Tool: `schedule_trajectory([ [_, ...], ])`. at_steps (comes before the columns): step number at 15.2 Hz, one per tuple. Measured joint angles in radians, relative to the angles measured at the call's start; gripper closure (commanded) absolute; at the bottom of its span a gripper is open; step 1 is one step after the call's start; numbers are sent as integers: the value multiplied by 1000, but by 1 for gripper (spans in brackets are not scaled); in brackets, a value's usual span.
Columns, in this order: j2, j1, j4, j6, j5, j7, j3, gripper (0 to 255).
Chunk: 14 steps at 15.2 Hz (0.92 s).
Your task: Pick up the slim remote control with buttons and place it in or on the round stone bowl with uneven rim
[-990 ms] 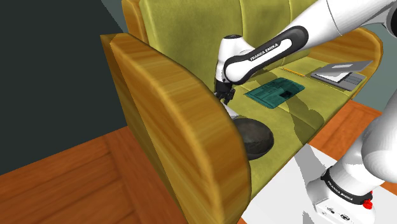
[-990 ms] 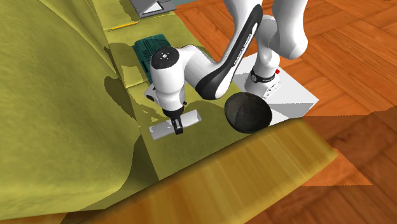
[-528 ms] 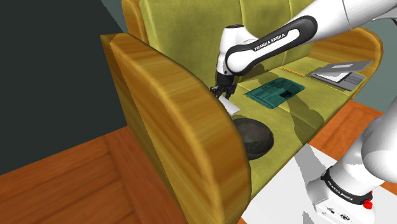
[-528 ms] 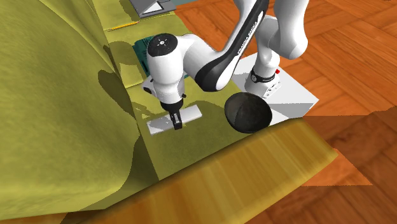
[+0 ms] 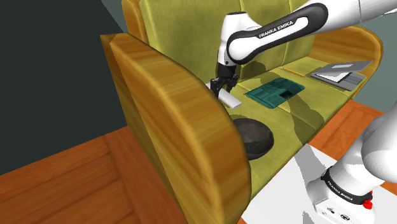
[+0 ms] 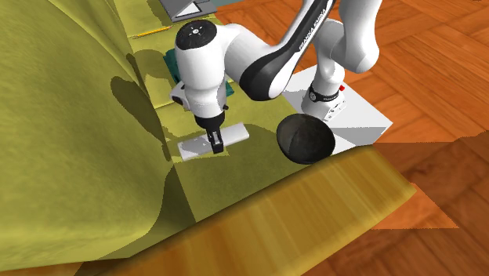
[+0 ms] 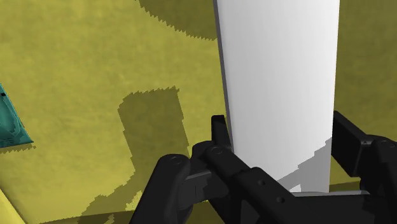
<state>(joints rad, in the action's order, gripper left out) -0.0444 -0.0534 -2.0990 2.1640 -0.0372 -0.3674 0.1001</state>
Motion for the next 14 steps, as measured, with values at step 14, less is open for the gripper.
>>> schedule_trajectory([
  [14, 62, 1, 121, -183, 10, 11, 0, 255],
])
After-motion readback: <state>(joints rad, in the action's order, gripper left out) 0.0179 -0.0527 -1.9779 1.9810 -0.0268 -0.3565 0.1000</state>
